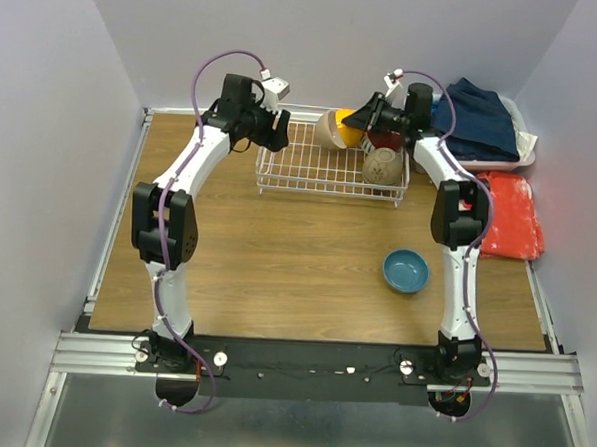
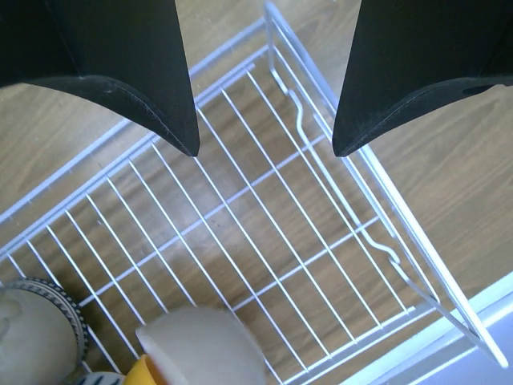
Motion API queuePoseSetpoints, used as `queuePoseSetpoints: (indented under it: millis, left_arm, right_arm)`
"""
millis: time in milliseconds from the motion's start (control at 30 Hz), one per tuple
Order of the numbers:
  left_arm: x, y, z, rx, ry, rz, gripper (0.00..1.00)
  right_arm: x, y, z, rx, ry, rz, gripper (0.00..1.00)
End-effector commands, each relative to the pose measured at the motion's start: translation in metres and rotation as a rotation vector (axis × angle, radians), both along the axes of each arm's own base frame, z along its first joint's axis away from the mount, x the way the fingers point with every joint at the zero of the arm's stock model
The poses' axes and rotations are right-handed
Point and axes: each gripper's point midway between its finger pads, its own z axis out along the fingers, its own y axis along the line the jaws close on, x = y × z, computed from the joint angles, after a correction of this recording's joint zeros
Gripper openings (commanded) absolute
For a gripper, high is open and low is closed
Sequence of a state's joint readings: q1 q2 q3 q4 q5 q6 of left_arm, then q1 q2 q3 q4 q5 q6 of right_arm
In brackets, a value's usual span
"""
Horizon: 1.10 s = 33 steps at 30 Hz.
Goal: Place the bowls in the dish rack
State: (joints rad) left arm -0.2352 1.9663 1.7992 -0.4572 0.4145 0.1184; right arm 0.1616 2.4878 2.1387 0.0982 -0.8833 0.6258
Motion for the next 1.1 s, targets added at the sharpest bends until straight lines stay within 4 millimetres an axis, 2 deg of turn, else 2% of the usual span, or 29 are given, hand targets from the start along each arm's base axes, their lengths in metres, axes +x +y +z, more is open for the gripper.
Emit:
queuePoseSetpoints:
  millis: [0, 133, 200, 267, 300, 333, 400, 433, 500, 533, 600, 633, 667, 700, 733, 767, 800, 833, 867, 900, 933, 967, 1033, 1067]
  left_arm:
    - [0.029, -0.008, 0.000, -0.011, -0.038, 0.026, 0.77]
    - [0.041, -0.019, 0.004, -0.019, -0.067, 0.018, 0.77]
    - [0.041, -0.022, 0.004, -0.015, -0.070, 0.010, 0.77]
    - [0.042, -0.021, 0.003, -0.005, -0.075, 0.014, 0.77]
    - [0.042, -0.021, 0.002, 0.001, -0.074, 0.018, 0.77]
    - [0.042, -0.019, 0.002, 0.008, -0.074, 0.031, 0.77]
    - [0.042, -0.015, 0.004, 0.016, -0.080, 0.048, 0.77]
    - [0.041, -0.011, 0.006, 0.029, -0.090, 0.066, 0.77]
    - [0.038, -0.006, 0.011, 0.041, -0.103, 0.080, 0.77]
    - [0.036, -0.002, 0.021, 0.046, -0.125, 0.091, 0.77]
    - [0.034, 0.009, 0.022, 0.071, -0.132, 0.128, 0.78]
    - [0.032, 0.013, 0.036, 0.066, -0.162, 0.141, 0.78]
    - [0.030, 0.023, 0.031, 0.079, -0.152, 0.176, 0.78]
    - [0.029, 0.028, 0.034, 0.081, -0.159, 0.194, 0.79]
    - [0.025, 0.034, 0.048, 0.076, -0.185, 0.210, 0.79]
    - [0.021, 0.041, 0.042, 0.088, -0.173, 0.229, 0.79]
    - [0.020, 0.053, 0.045, 0.096, -0.180, 0.259, 0.80]
    - [0.016, 0.058, 0.056, 0.092, -0.206, 0.272, 0.80]
    - [0.011, 0.065, 0.047, 0.103, -0.186, 0.283, 0.80]
    - [0.009, 0.074, 0.048, 0.108, -0.186, 0.302, 0.80]
    - [0.004, 0.079, 0.055, 0.110, -0.200, 0.311, 0.80]
    - [-0.002, 0.083, 0.046, 0.121, -0.182, 0.317, 0.80]
    - [-0.009, 0.093, 0.049, 0.130, -0.190, 0.336, 0.80]
    - [-0.014, 0.097, 0.041, 0.139, -0.172, 0.341, 0.81]
  right_arm:
    - [0.001, -0.024, 0.034, -0.038, -0.062, -0.057, 0.33]
    - [-0.006, -0.013, 0.022, -0.027, -0.057, -0.003, 0.18]
    - [-0.009, -0.009, 0.016, -0.024, -0.038, 0.009, 0.18]
    - [-0.012, -0.003, 0.015, -0.021, -0.035, 0.024, 0.19]
    - [-0.014, -0.001, 0.018, -0.019, -0.039, 0.031, 0.21]
    - [-0.015, 0.002, 0.020, -0.017, -0.051, 0.042, 0.28]
    - [-0.018, 0.006, 0.026, -0.026, -0.097, 0.078, 0.31]
    - [-0.016, 0.009, 0.036, -0.032, -0.134, 0.086, 0.32]
    - [-0.013, 0.011, 0.039, -0.074, -0.179, 0.085, 0.34]
    - [-0.014, 0.014, 0.038, -0.090, -0.185, 0.088, 0.36]
    - [-0.010, 0.016, 0.046, -0.155, -0.264, 0.086, 0.39]
    - [-0.011, 0.023, 0.049, -0.182, -0.297, 0.096, 0.41]
    - [-0.015, 0.026, 0.052, -0.211, -0.315, 0.110, 0.41]
    - [-0.012, 0.026, 0.051, -0.271, -0.386, 0.113, 0.42]
    - [-0.015, 0.036, 0.050, -0.308, -0.413, 0.124, 0.46]
    - [-0.019, 0.039, 0.050, -0.348, -0.425, 0.127, 0.51]
    - [-0.014, 0.037, 0.043, -0.442, -0.507, 0.123, 0.54]
    - [-0.021, 0.050, 0.041, -0.485, -0.544, 0.148, 0.58]
    - [-0.026, 0.051, 0.036, -0.533, -0.560, 0.163, 0.60]
    - [-0.023, 0.050, 0.027, -0.612, -0.608, 0.168, 0.62]
    - [-0.028, 0.060, 0.023, -0.638, -0.628, 0.191, 0.63]
    - [-0.032, 0.061, 0.017, -0.664, -0.624, 0.212, 0.63]
    - [-0.031, 0.065, 0.009, -0.707, -0.649, 0.228, 0.63]
    - [-0.031, 0.066, 0.007, -0.724, -0.655, 0.230, 0.63]
